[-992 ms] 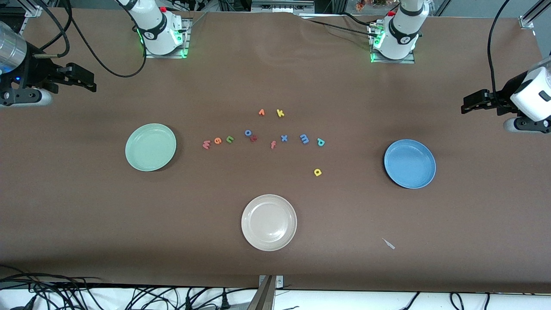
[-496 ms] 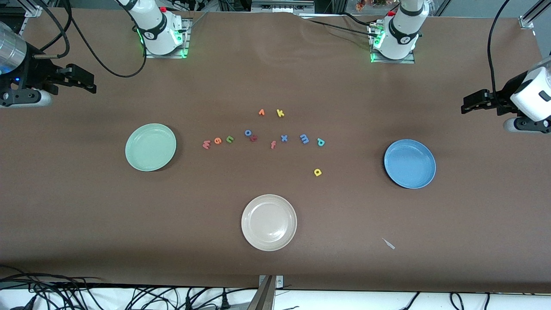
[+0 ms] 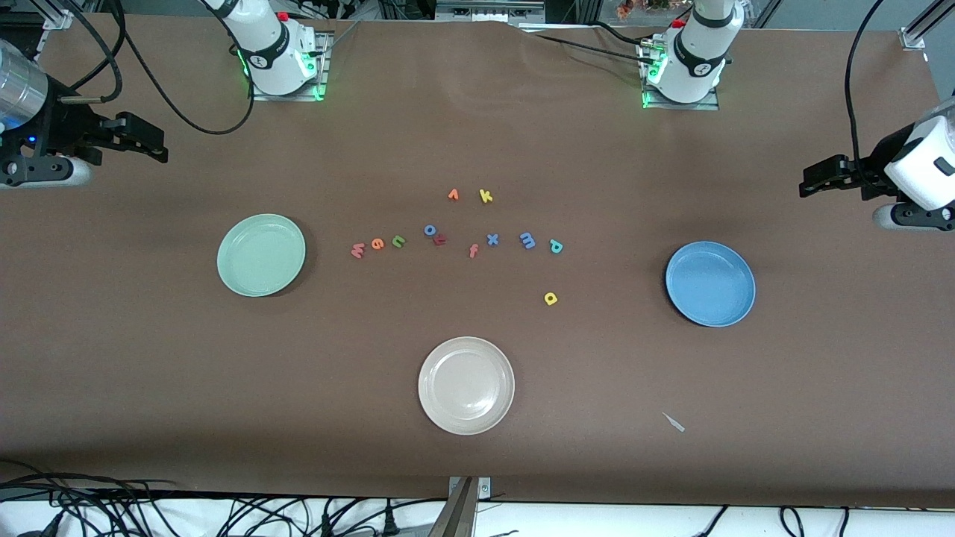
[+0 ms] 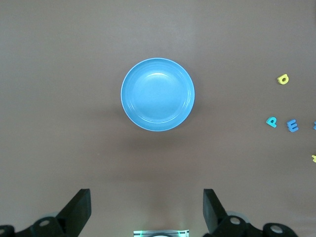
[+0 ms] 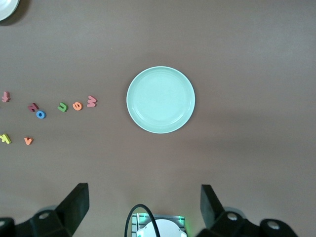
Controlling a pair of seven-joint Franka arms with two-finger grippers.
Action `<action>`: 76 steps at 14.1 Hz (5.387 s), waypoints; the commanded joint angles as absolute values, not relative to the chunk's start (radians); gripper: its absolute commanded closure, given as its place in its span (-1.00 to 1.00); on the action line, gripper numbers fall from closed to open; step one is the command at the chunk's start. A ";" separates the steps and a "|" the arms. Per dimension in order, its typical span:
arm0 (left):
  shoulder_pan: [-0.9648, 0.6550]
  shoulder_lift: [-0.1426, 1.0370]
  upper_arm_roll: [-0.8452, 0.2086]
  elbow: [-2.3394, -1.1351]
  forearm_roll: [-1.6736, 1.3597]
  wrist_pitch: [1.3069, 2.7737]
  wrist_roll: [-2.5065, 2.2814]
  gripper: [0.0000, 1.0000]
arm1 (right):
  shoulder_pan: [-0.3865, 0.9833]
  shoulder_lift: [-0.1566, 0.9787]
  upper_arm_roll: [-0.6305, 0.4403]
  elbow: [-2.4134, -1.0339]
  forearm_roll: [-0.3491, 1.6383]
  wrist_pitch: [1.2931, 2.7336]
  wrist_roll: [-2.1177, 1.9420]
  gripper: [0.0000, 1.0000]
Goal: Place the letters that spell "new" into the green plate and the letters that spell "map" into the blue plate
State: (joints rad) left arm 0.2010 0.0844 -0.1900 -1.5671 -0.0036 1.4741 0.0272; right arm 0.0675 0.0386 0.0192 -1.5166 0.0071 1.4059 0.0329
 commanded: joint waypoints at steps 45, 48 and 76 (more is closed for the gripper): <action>0.209 0.080 -0.201 -1.586 0.017 1.559 0.031 -1.00 | 0.064 0.028 0.031 -1.552 0.015 1.417 0.023 -1.00; 0.209 0.080 -0.201 -1.586 0.017 1.560 0.028 -1.00 | 0.066 0.028 0.031 -1.555 0.015 1.417 0.023 -1.00; 0.209 0.083 -0.202 -1.586 0.017 1.566 0.025 -1.00 | 0.066 0.021 0.032 -1.566 0.015 1.430 0.023 -1.00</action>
State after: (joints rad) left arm 0.2010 0.0908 -0.1913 -1.5758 -0.0036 1.5541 0.0271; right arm 0.0678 0.0418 0.0292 -1.5446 0.0070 1.4182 0.0329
